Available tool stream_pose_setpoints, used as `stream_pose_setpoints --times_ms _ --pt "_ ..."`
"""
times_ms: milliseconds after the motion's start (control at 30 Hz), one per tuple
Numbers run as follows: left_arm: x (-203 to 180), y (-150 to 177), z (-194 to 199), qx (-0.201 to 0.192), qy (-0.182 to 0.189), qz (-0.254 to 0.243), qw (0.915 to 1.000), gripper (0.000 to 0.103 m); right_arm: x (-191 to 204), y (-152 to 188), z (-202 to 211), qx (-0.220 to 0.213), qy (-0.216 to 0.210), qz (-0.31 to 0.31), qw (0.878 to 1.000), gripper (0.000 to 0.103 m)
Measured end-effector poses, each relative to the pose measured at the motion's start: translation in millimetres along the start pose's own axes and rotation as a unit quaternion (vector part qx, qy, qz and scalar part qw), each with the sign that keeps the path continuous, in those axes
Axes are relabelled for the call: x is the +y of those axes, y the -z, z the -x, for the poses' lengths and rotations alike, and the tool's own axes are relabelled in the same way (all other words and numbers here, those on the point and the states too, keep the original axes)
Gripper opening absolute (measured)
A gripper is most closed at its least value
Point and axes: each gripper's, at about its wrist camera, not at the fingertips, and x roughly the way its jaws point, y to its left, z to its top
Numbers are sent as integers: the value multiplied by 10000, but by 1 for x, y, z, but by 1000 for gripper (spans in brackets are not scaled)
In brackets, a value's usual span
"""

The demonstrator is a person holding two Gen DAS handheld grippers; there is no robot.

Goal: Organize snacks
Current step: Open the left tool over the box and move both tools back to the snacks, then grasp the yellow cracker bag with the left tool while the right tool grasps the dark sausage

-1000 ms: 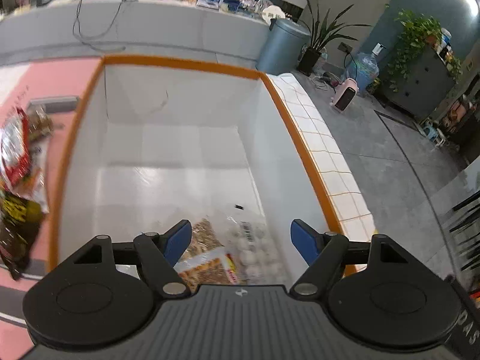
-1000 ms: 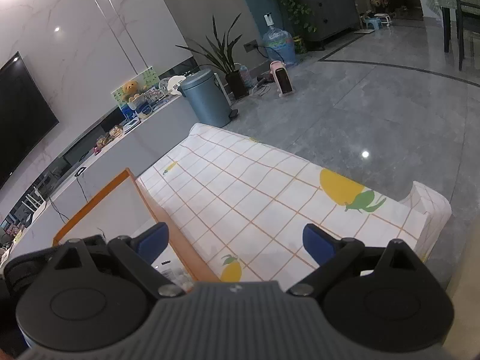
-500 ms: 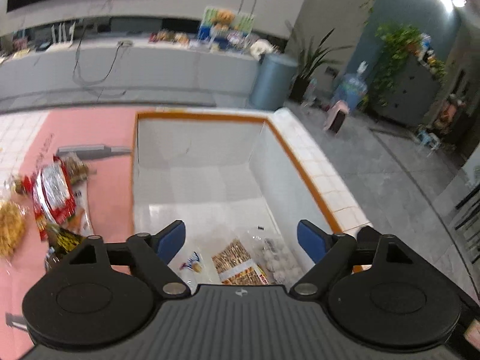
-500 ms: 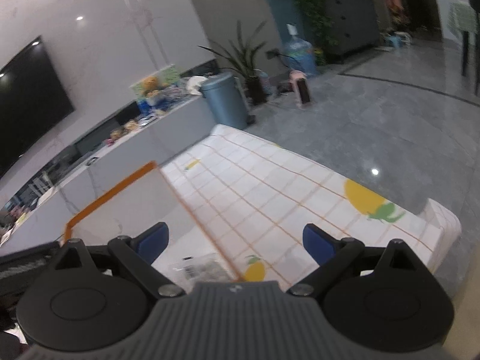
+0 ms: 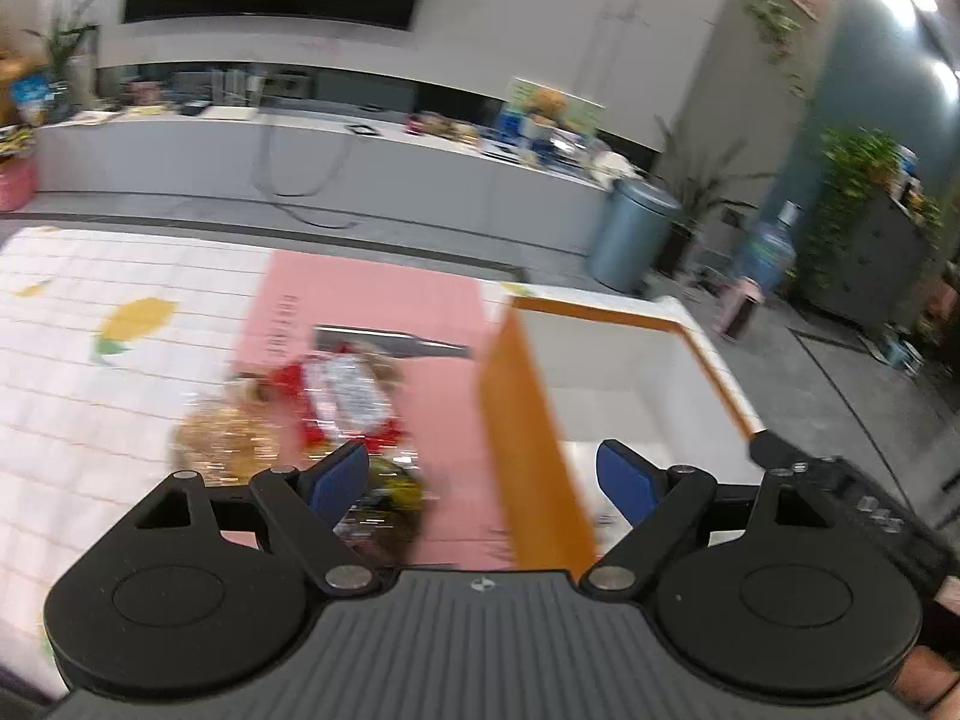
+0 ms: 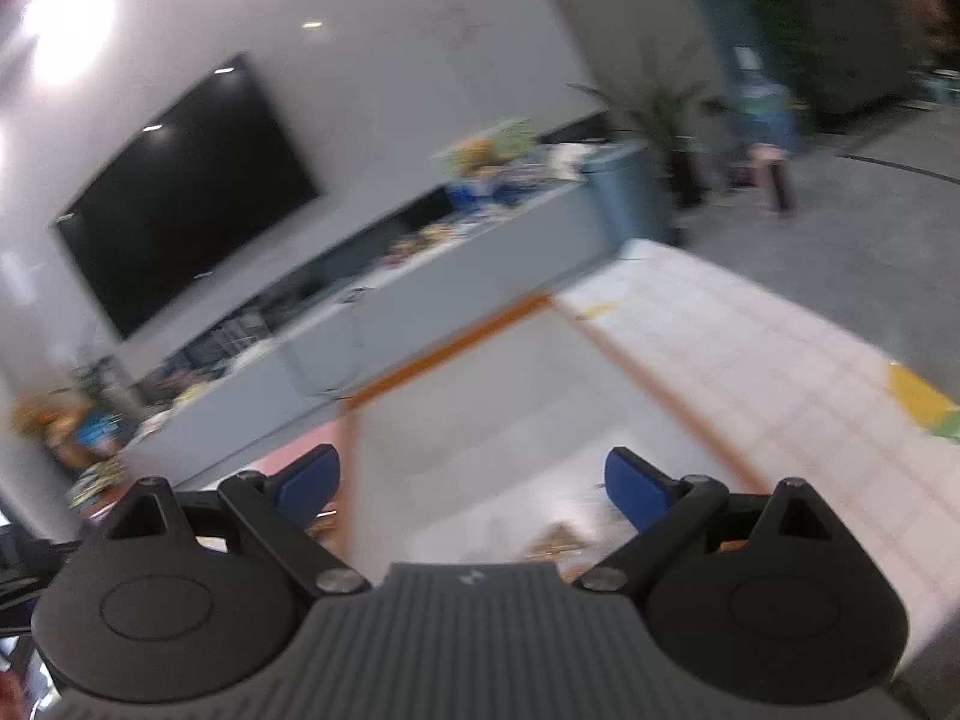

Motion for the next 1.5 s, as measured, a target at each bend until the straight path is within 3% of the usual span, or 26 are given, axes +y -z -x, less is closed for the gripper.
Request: stream_pose_setpoints --times_ms 200,300,433,600,733,767,1033,1100,1233,1333,1433,1500 --pt "49 4 14 12 -465 86 9989 100 49 15 4 -14 -690 556 9961 93" --pt "73 8 21 -26 -478 257 9985 100 69 25 2 66 -959 750 9925 93" --pt "100 15 20 77 -330 567 9978 101 94 41 -6 271 -1180 1017 9874 93" --pt "127 21 6 259 -611 790 9947 101 127 71 -23 624 -1297 1399 9796 93" --pt "141 20 -9 421 -815 744 9930 100 141 91 -43 661 -1022 1621 9792 92" --pt "144 18 -15 533 -915 678 9921 95 144 97 -49 669 -905 1693 9791 92" --pt "161 13 -54 865 -1220 327 9882 84 144 123 -92 1112 -693 1698 9767 92" --pt "165 13 -64 905 -1237 375 9875 75 143 128 -104 1180 -613 1691 9766 92" --pt "175 9 -85 1043 -1234 545 9854 67 139 133 -123 1297 -524 1618 9768 92" --pt "178 8 -98 1053 -1099 531 9869 67 136 138 -136 1390 -469 1522 9774 92" --pt "178 7 -106 971 -758 567 9908 68 134 145 -146 1437 -387 1476 9778 92" --pt "177 7 -111 917 -670 509 9922 75 134 150 -154 1477 -316 1464 9776 92"
